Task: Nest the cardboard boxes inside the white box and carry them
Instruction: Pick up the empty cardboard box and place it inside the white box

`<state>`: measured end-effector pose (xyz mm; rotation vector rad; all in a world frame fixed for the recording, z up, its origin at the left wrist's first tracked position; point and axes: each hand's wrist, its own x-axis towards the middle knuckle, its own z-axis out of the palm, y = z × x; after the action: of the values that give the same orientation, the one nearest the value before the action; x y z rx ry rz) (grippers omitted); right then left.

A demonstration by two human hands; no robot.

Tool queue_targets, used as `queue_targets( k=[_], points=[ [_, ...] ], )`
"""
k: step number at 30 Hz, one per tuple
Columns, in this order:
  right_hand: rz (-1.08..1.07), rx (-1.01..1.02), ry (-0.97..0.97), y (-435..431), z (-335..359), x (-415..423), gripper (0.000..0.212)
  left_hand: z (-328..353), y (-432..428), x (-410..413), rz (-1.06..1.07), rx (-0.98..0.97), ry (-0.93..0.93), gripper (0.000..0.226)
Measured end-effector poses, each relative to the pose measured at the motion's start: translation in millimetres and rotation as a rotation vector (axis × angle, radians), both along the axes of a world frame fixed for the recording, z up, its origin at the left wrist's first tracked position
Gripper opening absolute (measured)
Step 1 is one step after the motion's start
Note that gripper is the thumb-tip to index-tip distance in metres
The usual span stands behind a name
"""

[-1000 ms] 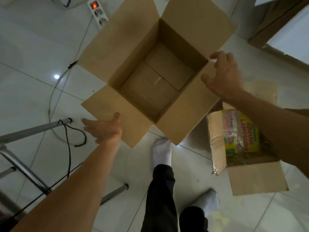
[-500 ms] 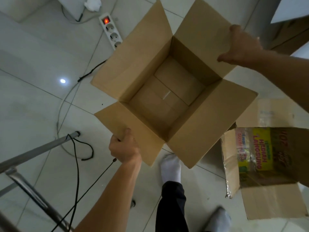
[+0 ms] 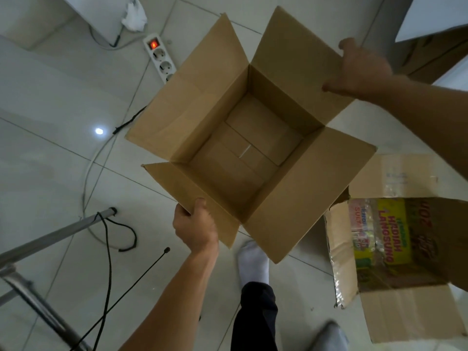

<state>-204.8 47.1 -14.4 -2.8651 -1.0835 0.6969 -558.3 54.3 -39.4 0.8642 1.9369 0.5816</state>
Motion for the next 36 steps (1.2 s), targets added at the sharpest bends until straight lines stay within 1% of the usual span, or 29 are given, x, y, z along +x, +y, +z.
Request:
queue_targets(
  k=[2, 3, 6, 8, 10, 14, 17, 19, 21, 23, 26, 28, 29, 32, 36],
  points=[
    [0.093, -0.021, 0.03, -1, 7, -8, 0.043, 2, 0, 4, -0.019, 0.008, 0.004, 0.017],
    [0.138, -0.038, 0.044, -3, 8, -14, 0.036, 3, 1, 5, -0.032, 0.009, 0.01, 0.018],
    [0.193, -0.121, 0.012, -14, 4, -38, 0.028, 5, 14, 7, -0.124, 0.029, 0.06, 0.013],
    [0.188, -0.168, -0.001, -26, -1, -53, 0.028, 6, 31, 8, -0.213, 0.072, 0.118, 0.021],
    [0.153, -0.185, 0.012, -39, -4, -62, 0.026, 8, 50, 9, -0.315, 0.097, 0.157, 0.02],
    [-0.002, -0.085, 0.115, -61, -5, -60, 0.024, 13, 80, 14, -0.449, 0.145, 0.197, 0.015],
    [-0.133, 0.002, 0.248, -74, 6, -57, 0.022, 21, 96, 22, -0.503, 0.211, 0.242, 0.018],
    [-0.192, 0.056, 0.298, -80, 17, -57, 0.021, 32, 103, 26, -0.531, 0.25, 0.272, 0.023],
    [-0.211, 0.111, 0.316, -85, 32, -58, 0.019, 46, 107, 32, -0.555, 0.286, 0.28, 0.03],
    [-0.23, 0.16, 0.319, -90, 51, -56, 0.017, 65, 110, 41, -0.573, 0.316, 0.285, 0.032],
    [-0.279, 0.217, 0.328, -103, 82, -47, 0.02, 99, 113, 58, -0.604, 0.356, 0.298, 0.031],
    [-0.311, 0.244, 0.332, -117, 105, -38, 0.025, 127, 111, 72, -0.644, 0.393, 0.304, 0.024],
    [-0.322, 0.256, 0.332, -126, 117, -33, 0.027, 141, 108, 80, -0.663, 0.415, 0.305, 0.02],
    [-0.344, 0.316, 0.338, -156, 155, -18, 0.021, 186, 93, 103, -0.701, 0.479, 0.314, 0.019],
    [-0.407, 0.41, 0.331, -210, 205, 2, 0.022, 250, 54, 141, -0.689, 0.542, 0.3, 0.023]
  ],
)
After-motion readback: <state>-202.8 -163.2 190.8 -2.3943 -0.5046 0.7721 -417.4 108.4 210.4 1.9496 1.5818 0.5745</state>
